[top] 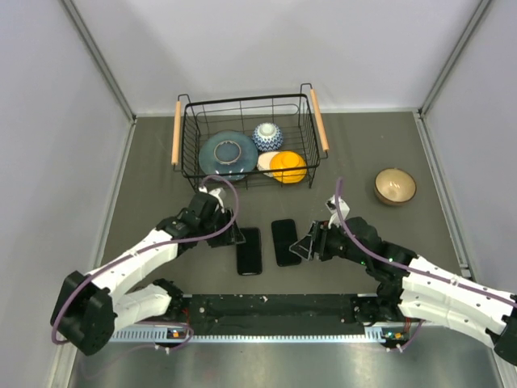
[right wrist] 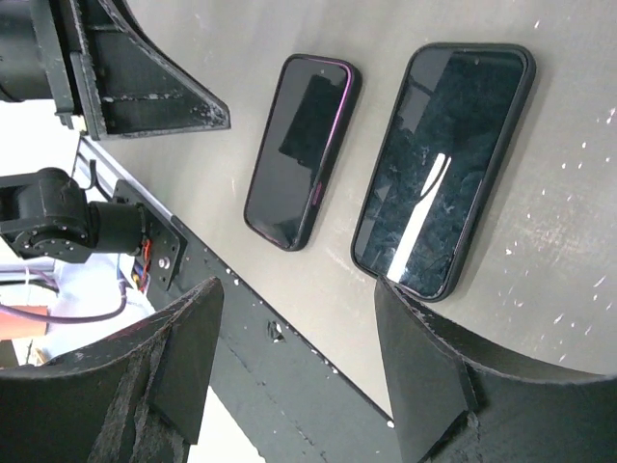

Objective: Put the phone into the phone case

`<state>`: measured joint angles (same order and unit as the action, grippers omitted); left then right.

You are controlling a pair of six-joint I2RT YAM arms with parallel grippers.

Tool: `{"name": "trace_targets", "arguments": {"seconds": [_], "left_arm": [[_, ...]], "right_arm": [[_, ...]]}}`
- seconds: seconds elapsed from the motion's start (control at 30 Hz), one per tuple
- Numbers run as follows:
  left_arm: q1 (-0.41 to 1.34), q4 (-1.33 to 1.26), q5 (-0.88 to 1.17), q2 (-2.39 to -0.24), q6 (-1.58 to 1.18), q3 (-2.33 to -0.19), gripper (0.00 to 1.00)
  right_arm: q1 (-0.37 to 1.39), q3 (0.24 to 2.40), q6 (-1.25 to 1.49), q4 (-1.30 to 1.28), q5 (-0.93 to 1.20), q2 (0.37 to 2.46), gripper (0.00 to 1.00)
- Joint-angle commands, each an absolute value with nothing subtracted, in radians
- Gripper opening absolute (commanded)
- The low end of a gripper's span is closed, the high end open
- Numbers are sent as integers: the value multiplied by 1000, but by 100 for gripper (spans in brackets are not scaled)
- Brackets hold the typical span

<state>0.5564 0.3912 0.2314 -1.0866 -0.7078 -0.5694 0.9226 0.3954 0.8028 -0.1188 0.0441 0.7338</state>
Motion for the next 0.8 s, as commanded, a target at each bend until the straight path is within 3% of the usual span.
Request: {"name": "trace_targets", "arguments": {"seconds": [0.0, 0.03, 0.13, 0.17, 0.23, 0.53, 0.77], "left_arm": [[551, 468, 107, -1014, -697, -667, 48], [551, 441, 113, -1008, -669, -675, 47], [551, 391, 147, -1024, -637, -690, 26], [551, 373, 150, -1040, -637, -701, 9], [551, 350, 187, -1093, -624, -713, 0], [618, 284, 72, -1320, -588, -775, 0], [644, 235, 66, -1443, -592, -804, 0]], "right_arm": [[923, 448, 775, -143, 14, 689, 64], [925, 451, 772, -146, 14, 684, 64], [925, 456, 750, -163, 6, 669, 64], [925, 456, 747, -163, 8, 664, 64], [925, 454, 746, -163, 11, 644, 64], [925, 408, 742, -172, -35, 515, 63], [925, 425, 726, -204, -83, 534, 63]]}}
